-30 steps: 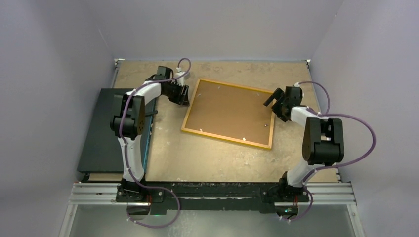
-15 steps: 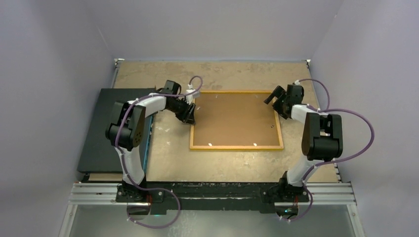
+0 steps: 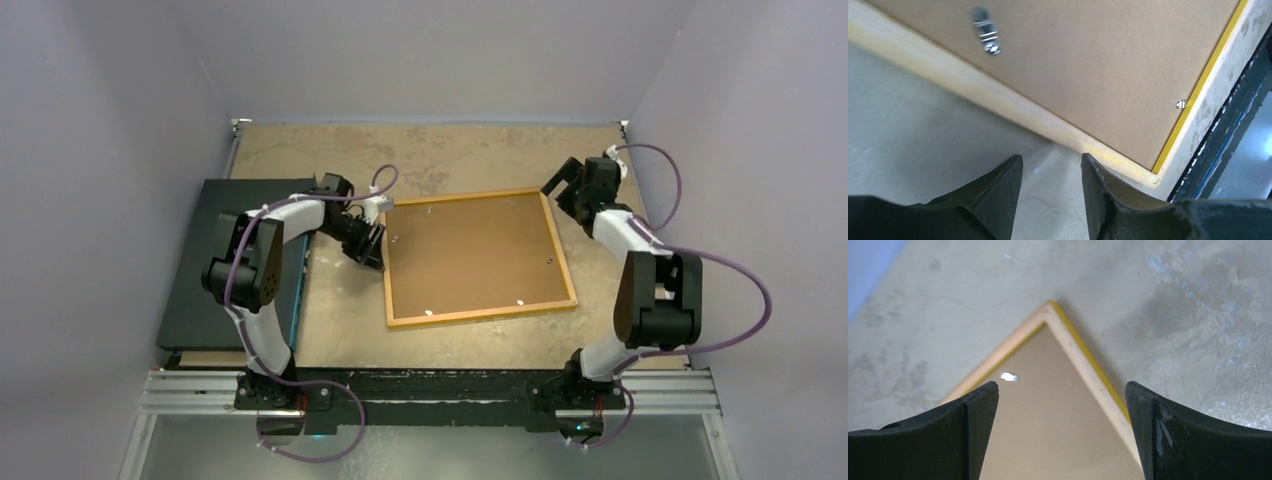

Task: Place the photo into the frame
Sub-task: Install the photo frame at the center of the board, then adjust the photo frame at the center of the board.

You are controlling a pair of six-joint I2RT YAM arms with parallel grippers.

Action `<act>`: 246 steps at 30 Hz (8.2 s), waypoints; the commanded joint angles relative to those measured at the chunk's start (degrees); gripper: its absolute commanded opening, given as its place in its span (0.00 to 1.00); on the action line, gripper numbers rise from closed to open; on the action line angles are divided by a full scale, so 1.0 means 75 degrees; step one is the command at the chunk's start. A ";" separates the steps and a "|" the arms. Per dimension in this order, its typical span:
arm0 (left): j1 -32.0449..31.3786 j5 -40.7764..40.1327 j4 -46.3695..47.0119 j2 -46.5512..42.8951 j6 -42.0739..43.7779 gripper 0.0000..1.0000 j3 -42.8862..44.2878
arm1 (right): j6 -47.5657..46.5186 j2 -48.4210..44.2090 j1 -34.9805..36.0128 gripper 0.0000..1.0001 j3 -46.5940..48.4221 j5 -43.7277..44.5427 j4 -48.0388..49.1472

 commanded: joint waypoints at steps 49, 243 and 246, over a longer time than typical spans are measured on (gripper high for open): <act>0.0468 -0.0149 0.2465 0.0883 -0.2370 0.00 0.0060 | 0.2475 0.3113 0.5494 0.61 0.1716 -0.2065 0.2496; -0.0233 0.0517 0.0191 0.0170 -0.0131 0.19 -0.0235 | 0.0314 0.1381 0.4394 0.82 0.0495 -0.3224 0.1884; -0.0142 0.0580 0.0373 -0.0276 -0.0383 0.30 -0.0288 | 0.0305 0.1461 0.4602 0.79 0.0454 -0.3316 0.2184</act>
